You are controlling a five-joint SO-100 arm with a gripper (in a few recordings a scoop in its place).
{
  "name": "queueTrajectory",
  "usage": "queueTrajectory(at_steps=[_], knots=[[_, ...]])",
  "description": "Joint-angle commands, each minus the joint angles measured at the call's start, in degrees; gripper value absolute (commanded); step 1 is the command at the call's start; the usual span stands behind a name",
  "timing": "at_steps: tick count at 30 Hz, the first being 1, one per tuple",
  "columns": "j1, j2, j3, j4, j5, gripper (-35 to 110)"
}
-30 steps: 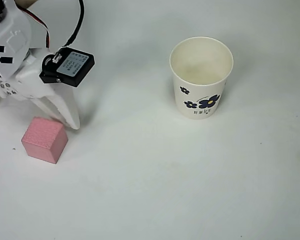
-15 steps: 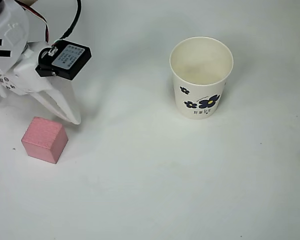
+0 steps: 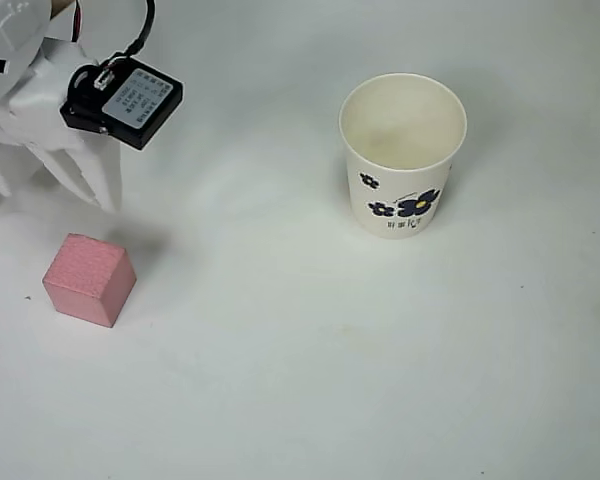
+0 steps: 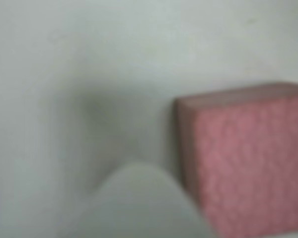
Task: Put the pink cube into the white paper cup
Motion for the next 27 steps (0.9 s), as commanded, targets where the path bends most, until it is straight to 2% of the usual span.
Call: queueTrajectory(at_steps=[1, 8, 15, 22, 27], knots=[[1.23, -0.18, -5.71, 1.58, -2.2, 0], [2.11, -3.43, -6.24, 1.67, -3.25, 0], [4.22, -6.24, -7.47, 1.93, -5.8, 20], [4.92, -5.98, -7.56, 1.76, -6.94, 29], [5.1, -6.24, -7.38, 1.67, -7.91, 29]])
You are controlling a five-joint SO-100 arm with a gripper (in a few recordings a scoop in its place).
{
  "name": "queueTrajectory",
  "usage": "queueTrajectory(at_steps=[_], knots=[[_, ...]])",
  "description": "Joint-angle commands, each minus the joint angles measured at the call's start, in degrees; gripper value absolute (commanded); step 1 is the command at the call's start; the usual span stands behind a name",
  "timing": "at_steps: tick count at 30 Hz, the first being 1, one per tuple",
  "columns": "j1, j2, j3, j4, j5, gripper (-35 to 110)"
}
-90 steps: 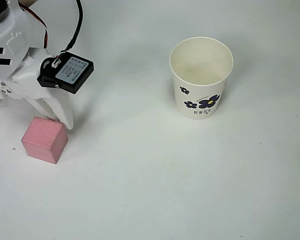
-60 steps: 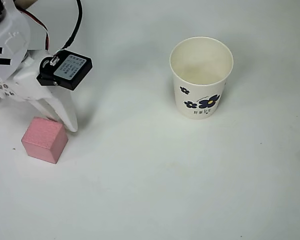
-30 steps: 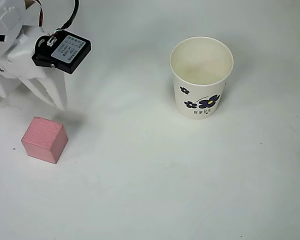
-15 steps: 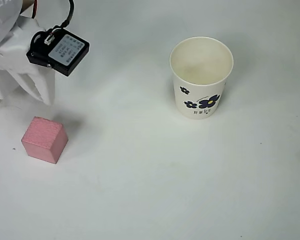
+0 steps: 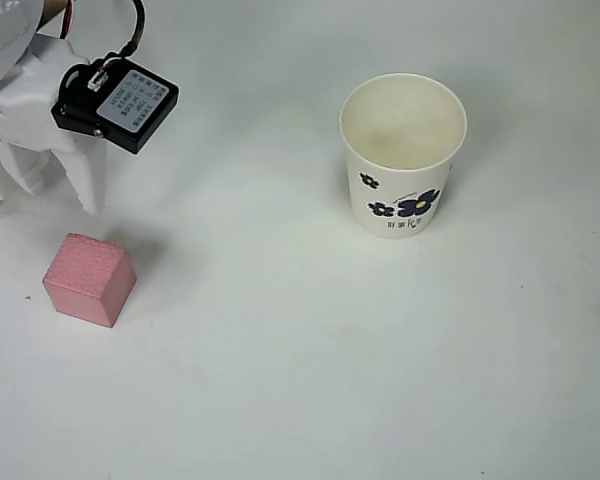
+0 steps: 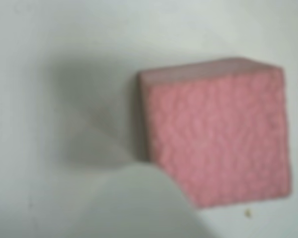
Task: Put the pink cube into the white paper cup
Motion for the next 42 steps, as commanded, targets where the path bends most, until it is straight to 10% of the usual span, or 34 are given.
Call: queueTrajectory(at_steps=[1, 42], knots=[[1.49, 0.0, -3.69, 0.53, -2.02, 29], [5.54, -8.26, 1.67, -14.33, -10.99, 33]])
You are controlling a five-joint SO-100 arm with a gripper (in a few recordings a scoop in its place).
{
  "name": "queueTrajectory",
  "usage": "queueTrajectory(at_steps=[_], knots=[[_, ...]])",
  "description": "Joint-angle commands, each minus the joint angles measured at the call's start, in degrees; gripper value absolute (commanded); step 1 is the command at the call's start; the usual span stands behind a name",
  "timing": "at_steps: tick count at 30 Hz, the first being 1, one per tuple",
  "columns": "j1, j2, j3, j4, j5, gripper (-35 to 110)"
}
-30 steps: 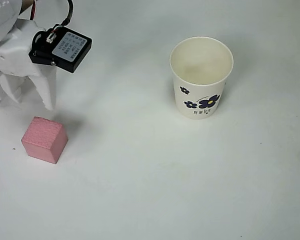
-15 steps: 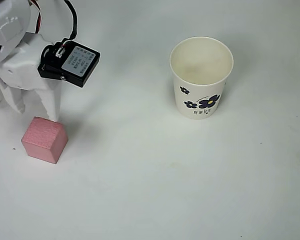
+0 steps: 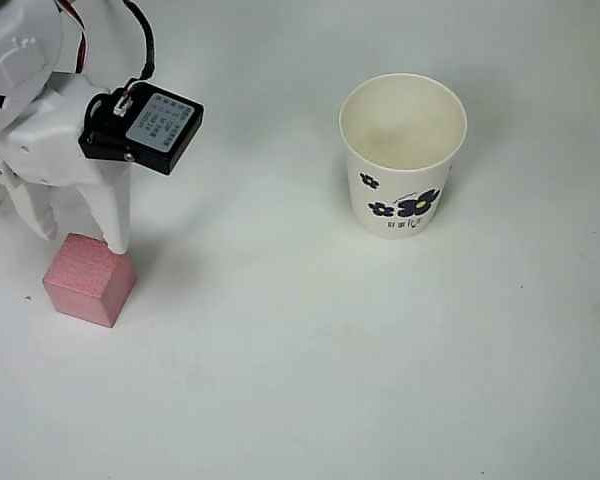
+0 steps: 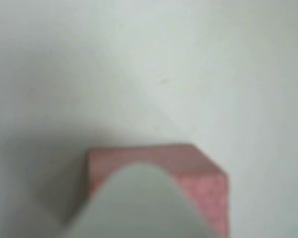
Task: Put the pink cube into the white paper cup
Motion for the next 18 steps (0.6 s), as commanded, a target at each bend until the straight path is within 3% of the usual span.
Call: queueTrajectory(at_steps=[1, 18], knots=[[1.49, 0.7, 0.26, -0.44, -0.62, 33], [1.49, 0.09, 4.04, -6.86, -1.41, 36]])
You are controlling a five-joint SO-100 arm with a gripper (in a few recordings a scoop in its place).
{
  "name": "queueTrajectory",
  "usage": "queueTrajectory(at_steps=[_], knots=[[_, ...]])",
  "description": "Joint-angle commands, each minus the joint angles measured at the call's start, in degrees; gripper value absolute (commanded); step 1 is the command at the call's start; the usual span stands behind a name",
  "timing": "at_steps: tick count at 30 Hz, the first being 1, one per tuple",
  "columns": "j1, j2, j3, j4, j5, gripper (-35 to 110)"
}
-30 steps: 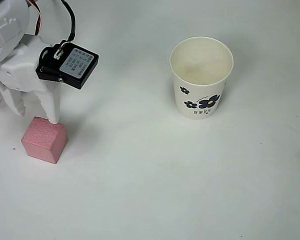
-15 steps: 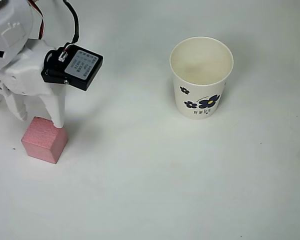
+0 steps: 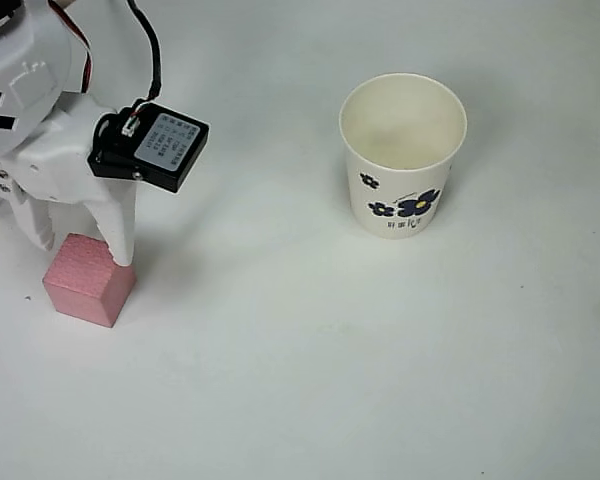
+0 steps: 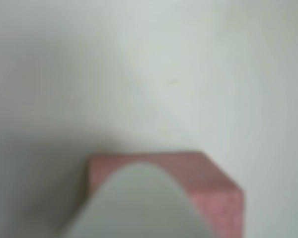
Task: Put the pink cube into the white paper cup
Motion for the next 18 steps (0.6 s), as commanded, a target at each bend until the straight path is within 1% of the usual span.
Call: queueTrajectory(at_steps=[1, 7, 18], knots=[[1.58, -0.18, -0.18, -1.85, -1.05, 36], [1.58, -3.69, 0.09, -5.01, -1.23, 36], [1.85, -3.87, 3.78, -6.59, -0.88, 36]])
